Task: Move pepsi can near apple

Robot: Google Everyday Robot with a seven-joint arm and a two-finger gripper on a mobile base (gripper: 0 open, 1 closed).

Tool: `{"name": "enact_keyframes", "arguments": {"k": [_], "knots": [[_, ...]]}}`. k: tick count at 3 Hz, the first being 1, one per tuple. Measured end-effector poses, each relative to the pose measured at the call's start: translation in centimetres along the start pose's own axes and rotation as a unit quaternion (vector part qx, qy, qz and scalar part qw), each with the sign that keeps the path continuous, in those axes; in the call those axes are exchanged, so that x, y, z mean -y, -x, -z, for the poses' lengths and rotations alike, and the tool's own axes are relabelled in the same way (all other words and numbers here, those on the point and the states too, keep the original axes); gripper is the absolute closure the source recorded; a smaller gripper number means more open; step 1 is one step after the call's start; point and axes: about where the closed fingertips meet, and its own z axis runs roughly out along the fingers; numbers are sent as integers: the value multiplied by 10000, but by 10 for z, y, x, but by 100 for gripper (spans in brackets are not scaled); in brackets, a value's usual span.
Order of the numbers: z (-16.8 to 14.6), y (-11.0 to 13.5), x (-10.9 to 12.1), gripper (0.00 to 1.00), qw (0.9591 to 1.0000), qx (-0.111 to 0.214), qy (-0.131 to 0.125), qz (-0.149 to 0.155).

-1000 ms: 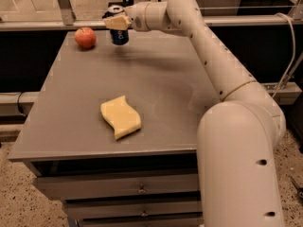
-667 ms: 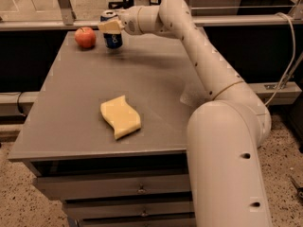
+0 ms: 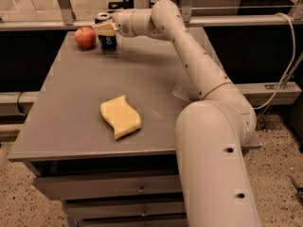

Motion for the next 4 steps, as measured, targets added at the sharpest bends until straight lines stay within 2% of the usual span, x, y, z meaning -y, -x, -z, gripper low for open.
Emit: {"name": "enact_keyframes", "arguments": {"k": [1,2,3,4], "knots": [[-9,-1,0,29,10000,11,19,-6],[-13,-2,0,5,10000,12,38,-11],[-11,-3,2,0,10000,-3,13,-5],[25,7,18,0,9992,-156,-229,280]]}}
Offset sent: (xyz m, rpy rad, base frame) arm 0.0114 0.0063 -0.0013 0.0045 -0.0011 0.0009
